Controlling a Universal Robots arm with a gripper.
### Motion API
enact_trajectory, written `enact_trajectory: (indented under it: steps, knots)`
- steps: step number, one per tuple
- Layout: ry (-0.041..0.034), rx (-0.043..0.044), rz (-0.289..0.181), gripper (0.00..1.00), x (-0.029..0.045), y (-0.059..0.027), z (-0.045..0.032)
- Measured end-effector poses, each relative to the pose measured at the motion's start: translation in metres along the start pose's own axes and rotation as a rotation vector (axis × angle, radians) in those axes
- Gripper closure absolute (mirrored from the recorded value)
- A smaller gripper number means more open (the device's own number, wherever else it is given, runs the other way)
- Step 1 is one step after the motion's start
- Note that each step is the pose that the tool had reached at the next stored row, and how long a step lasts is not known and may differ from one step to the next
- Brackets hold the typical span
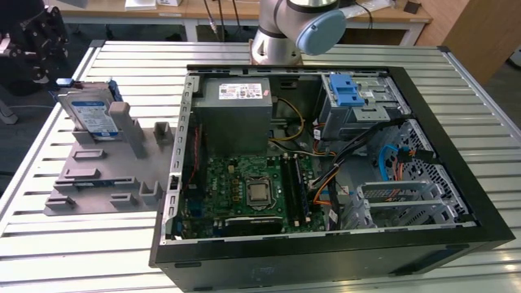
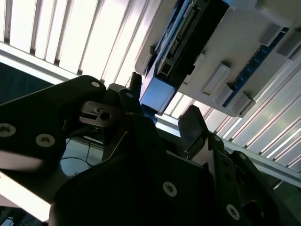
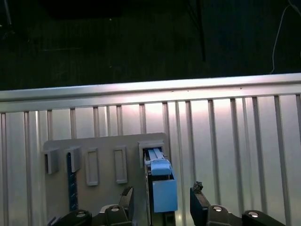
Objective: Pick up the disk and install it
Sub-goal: 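Pick up the disk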
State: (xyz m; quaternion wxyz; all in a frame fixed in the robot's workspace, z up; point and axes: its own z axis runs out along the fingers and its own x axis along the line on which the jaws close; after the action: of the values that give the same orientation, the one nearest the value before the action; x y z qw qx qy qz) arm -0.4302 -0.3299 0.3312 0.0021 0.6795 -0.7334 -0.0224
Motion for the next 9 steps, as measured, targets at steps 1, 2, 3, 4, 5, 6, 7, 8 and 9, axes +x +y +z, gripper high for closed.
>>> enact_trajectory:
  steps: [1, 2, 3, 4, 5, 6, 7, 8, 9]
  knots:
    - [0.0002, -0.0003, -0.006, 0.41, 0.0000, 0.0000, 0.0018]
    - [0.0003, -0.0003, -0.009, 0.41, 0.0001, -0.0001, 0.0035]
    - [0.0004, -0.0004, -0.011, 0.41, 0.0002, 0.0000, 0.0052]
    - [0.0004, -0.0004, -0.011, 0.41, 0.0002, 0.0000, 0.0068]
    - [0.0004, -0.0004, -0.011, 0.41, 0.0003, 0.0000, 0.0085]
    - [0.0004, -0.0003, -0.011, 0.41, 0.0003, -0.0001, 0.0105]
    - [0.0004, -0.0003, -0.011, 0.41, 0.0004, -0.0002, 0.0123]
    - [0.0004, -0.0003, -0.011, 0.41, 0.0004, -0.0002, 0.0140]
    - [0.0005, -0.0005, -0.012, 0.41, 0.0005, -0.0003, 0.0158]
